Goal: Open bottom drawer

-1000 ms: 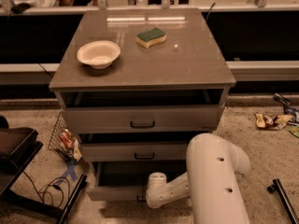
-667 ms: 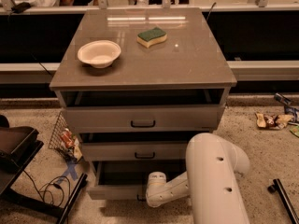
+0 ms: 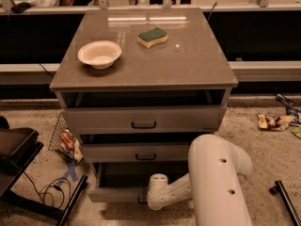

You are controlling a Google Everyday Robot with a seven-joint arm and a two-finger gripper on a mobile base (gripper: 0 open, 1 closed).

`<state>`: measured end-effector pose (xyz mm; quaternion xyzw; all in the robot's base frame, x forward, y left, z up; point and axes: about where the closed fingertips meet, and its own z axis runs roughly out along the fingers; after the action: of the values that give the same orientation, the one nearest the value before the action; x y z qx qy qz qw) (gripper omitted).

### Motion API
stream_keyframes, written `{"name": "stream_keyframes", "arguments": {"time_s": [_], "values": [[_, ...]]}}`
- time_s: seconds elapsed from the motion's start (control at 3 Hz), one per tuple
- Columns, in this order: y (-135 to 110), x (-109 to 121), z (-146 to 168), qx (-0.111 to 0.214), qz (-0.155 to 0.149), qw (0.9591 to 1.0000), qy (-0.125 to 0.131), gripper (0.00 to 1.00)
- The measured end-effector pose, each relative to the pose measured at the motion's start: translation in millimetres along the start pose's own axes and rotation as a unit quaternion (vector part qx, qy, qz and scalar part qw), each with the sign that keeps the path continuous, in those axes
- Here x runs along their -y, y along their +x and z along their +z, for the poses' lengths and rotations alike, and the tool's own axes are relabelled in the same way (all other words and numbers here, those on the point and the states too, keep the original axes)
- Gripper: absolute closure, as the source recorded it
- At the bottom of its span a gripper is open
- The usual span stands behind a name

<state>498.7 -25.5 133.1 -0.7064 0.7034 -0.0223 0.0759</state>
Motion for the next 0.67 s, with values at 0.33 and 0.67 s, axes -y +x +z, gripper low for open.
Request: {"name": "stream_keyframes", "arguments": {"time_s": [0.33, 0.67], "values": [[-1.2, -0.4, 0.0, 0.0, 0.0, 1.0, 0.0, 1.0], [-1.2, -0.5, 0.1, 0.0, 0.0, 1.0, 0.0, 0.74]]}}
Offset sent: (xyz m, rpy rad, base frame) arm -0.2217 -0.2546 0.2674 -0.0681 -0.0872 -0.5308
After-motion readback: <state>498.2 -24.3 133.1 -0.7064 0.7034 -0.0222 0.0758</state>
